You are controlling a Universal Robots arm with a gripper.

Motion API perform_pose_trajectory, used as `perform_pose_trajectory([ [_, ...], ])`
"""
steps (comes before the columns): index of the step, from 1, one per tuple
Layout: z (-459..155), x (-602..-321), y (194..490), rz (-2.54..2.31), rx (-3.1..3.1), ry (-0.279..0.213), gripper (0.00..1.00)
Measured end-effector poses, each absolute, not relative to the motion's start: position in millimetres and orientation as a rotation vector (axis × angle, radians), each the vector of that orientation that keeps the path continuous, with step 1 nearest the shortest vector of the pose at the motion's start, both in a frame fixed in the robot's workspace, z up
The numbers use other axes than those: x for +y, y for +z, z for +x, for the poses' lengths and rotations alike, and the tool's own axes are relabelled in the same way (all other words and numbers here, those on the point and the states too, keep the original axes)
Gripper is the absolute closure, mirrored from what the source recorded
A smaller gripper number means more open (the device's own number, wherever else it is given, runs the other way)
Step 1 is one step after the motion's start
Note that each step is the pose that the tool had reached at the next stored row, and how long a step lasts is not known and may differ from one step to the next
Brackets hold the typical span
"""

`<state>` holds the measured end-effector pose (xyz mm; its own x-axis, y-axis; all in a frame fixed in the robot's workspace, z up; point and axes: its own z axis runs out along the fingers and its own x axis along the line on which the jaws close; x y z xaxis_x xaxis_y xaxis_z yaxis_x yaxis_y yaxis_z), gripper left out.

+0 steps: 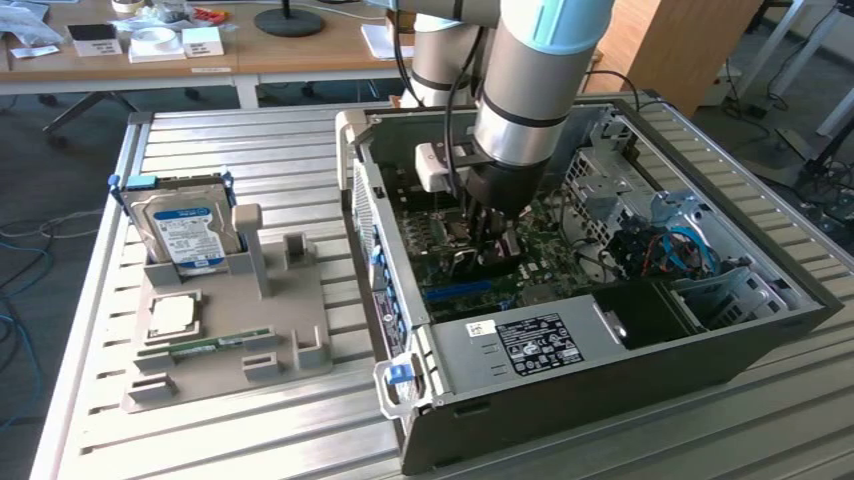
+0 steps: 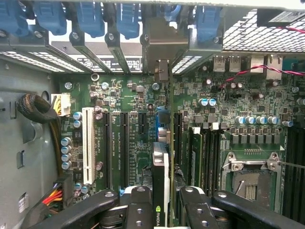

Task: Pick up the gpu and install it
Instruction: 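Insert the gpu into the slot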

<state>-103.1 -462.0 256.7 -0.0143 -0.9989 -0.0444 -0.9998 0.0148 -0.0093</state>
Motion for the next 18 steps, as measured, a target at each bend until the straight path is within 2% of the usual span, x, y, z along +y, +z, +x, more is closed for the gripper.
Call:
perform_pose_trajectory([
  [18, -102.1, -462.5, 253.8, -2.179, 2.211, 0.038, 0.74],
])
